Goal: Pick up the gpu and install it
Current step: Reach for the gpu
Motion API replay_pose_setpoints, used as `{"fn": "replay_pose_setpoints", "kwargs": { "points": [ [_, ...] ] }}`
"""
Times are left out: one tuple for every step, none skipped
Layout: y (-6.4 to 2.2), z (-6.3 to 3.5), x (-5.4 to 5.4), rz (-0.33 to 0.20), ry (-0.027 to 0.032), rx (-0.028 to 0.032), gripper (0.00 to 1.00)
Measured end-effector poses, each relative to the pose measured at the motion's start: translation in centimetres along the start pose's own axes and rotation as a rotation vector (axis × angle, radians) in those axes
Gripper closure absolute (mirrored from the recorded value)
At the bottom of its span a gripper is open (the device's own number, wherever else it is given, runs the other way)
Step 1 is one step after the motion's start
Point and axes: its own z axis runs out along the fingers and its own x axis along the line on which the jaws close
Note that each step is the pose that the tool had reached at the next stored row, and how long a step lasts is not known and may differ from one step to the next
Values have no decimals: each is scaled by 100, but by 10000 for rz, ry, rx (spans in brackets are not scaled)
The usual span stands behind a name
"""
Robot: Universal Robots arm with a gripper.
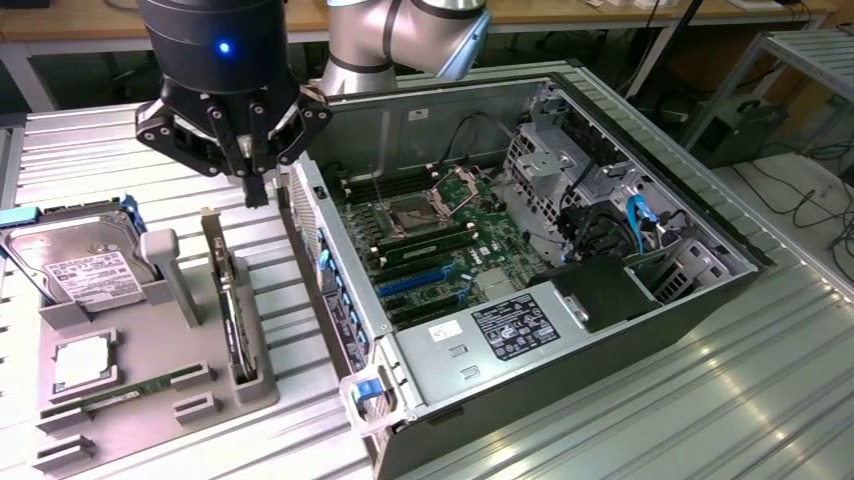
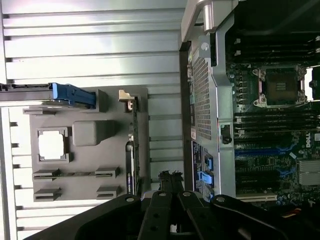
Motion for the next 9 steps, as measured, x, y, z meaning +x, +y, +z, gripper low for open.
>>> {"fn": "replay_pose_setpoints", "kwargs": {
  "points": [
    [-2,0,6,0,0,0,89],
    [-4,0,14,1,0,0,89],
    [-6,0,20,0,0,0,89],
    [-7,0,24,0,0,0,89],
    [-9,0,29,-1,0,0,89],
    [-10,0,36,0,0,0,89],
    [-12,0,44,0,0,0,89],
    [-14,-1,55,0,0,1,89],
    [-17,-1,69,0,0,0,89]
  ]
}}
